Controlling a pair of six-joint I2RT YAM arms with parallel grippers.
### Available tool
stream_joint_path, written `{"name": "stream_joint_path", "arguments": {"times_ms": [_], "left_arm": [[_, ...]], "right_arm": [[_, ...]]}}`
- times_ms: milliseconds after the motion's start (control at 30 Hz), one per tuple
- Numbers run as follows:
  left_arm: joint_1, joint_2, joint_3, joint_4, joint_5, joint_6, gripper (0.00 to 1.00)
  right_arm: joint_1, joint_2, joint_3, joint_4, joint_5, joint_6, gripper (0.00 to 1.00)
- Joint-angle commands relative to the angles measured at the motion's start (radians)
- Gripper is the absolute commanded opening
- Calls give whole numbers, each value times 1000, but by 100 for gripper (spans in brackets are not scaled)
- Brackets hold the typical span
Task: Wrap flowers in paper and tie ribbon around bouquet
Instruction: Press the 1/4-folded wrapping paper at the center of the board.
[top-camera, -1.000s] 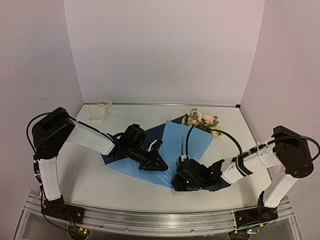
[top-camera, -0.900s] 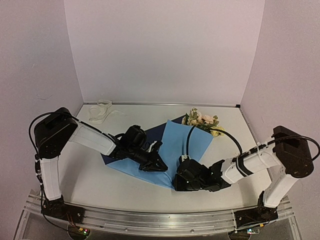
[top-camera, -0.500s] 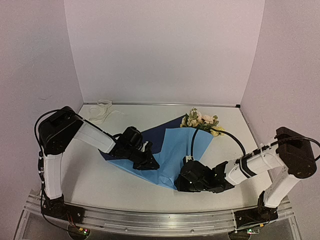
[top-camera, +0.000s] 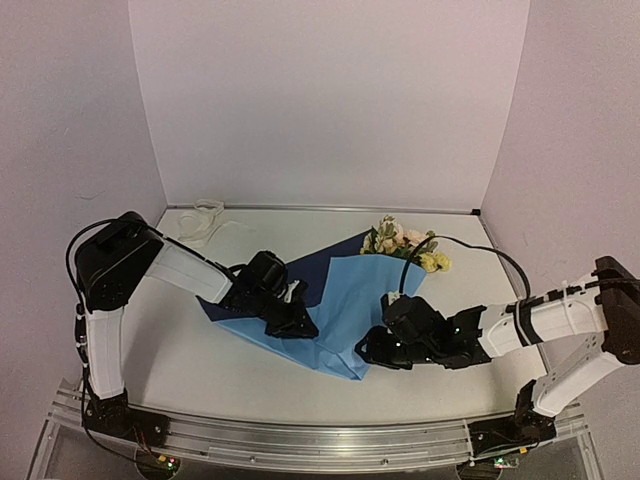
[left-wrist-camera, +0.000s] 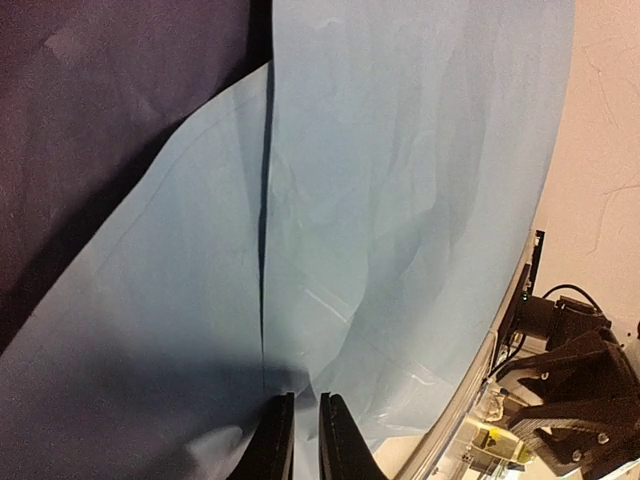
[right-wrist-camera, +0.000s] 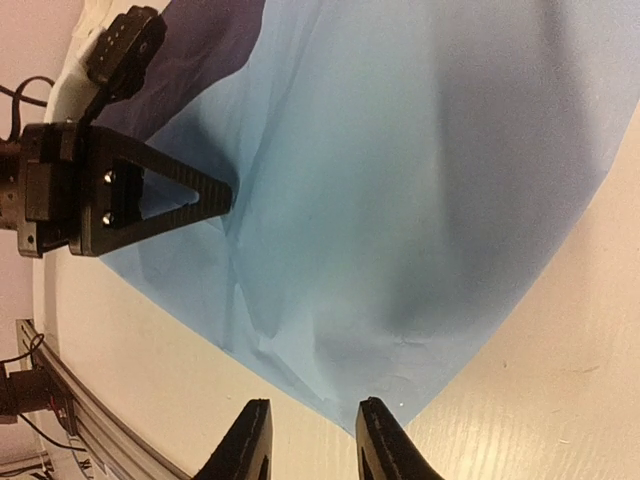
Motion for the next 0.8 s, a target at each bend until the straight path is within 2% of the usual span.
{"name": "stream_joint_path", "arguments": {"times_ms": [0,167,367,500,767], "left_arm": [[-26,-110,80,-61,-29,74,15],[-81,-145,157,-129,-52,112,18],[-149,-82,220,-155,-22,120,16],[-156,-34,209,-138,-21,109,14],[-161,59,180,-128,-35,98,11]], "right_arm": [[-15,-21,29,-82,-14,-13,27],[-41,-78,-31,-83,3,10,26],[-74,-134,-56,-110,10,-2,27],[-98,-157,-68,-128,17,0,27],[-211,-247,-99,-145,-31,3,36]]}}
